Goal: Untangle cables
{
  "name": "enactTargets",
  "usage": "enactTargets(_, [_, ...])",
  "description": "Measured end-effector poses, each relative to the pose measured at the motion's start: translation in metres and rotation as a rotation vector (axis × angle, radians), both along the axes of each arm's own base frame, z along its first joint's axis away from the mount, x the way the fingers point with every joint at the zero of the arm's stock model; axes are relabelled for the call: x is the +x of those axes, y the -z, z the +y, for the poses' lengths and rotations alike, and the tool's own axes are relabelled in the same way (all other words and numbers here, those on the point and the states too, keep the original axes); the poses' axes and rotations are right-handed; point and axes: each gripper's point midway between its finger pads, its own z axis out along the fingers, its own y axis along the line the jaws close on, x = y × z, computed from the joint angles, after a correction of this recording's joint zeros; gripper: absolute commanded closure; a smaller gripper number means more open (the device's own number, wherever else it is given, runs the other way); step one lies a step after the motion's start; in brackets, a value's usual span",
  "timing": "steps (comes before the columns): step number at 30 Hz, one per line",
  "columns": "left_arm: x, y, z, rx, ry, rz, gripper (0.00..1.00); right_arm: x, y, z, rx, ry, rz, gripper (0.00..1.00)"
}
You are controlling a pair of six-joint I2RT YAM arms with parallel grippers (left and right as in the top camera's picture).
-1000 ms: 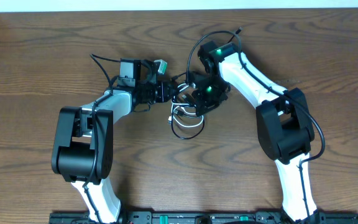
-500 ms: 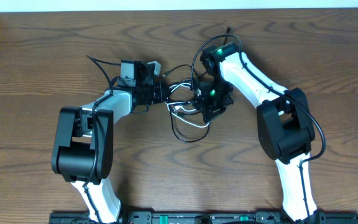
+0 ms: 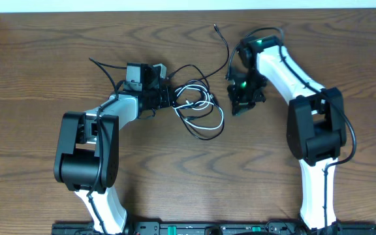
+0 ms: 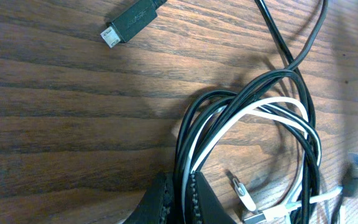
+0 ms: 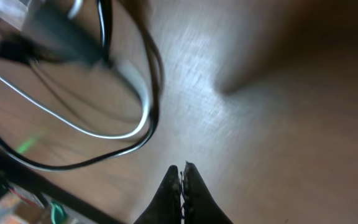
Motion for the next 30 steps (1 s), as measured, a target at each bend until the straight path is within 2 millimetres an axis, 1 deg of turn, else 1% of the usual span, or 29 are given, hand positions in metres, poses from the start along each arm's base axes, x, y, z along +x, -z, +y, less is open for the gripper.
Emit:
enactTargets(2, [0.0, 0.0, 0.0, 0.0, -0.001, 0.0, 0.92, 0.01, -0.003, 0.002, 0.042, 0.018, -0.033, 0.99])
enactTargets(4, [0.0, 0.0, 0.0, 0.001, -0.001, 0.0, 0.93, 0.018, -0.011, 0.005, 0.095, 0.03, -0.064, 0.99])
enactTargets(6, [0.0, 0.0, 0.001, 0.001, -0.002, -0.001, 0.92, 0.022, -0.021, 0.009, 0.132, 0.035, -0.09, 0.95])
enactTargets(9, [0.001, 0.0, 0.001, 0.003, -0.003, -0.002, 0.92, 0.02, -0.033, 0.014, 0.175, 0.015, -0.108, 0.8])
enactTargets(11, [0.001, 0.0, 0.001, 0.003, -0.003, -0.003, 0.93, 0.017, -0.039, 0.018, 0.203, -0.02, -0.117, 0.68])
enactTargets(14, [0.001, 0.0, 0.001, 0.003, -0.003, -0.003, 0.92, 0.014, -0.041, 0.029, 0.239, -0.094, -0.146, 0.57])
enactTargets(15, [0.001, 0.0, 0.001, 0.003, -0.003, -0.003, 0.92, 0.014, -0.041, 0.034, 0.247, -0.127, -0.165, 0.56])
enactTargets(18, [0.001, 0.0, 0.001, 0.003, -0.003, -0.003, 0.92, 0.019, -0.038, 0.053, 0.251, -0.225, -0.249, 0.54])
enactTargets(21, [0.001, 0.0, 0.001, 0.003, -0.003, -0.003, 0.92, 0.023, -0.033, 0.072, 0.215, -0.318, -0.339, 0.54])
enactTargets(23, [0.001, 0.0, 0.001, 0.003, -0.003, -0.002, 0.92, 0.026, -0.031, 0.083, 0.192, -0.363, -0.388, 0.57])
enactTargets(25, [0.001, 0.0, 0.001, 0.003, -0.003, -0.002, 0.92, 0.028, -0.03, 0.094, 0.175, -0.405, -0.436, 0.57])
enactTargets(28, [0.001, 0.0, 0.001, 0.003, -0.003, -0.002, 0.92, 0.028, -0.028, 0.107, 0.149, -0.442, -0.481, 0.57])
enactTargets(30, [0.001, 0.0, 0.001, 0.003, -0.003, -0.002, 0.93, 0.029, -0.028, 0.111, 0.132, -0.452, -0.5, 0.57])
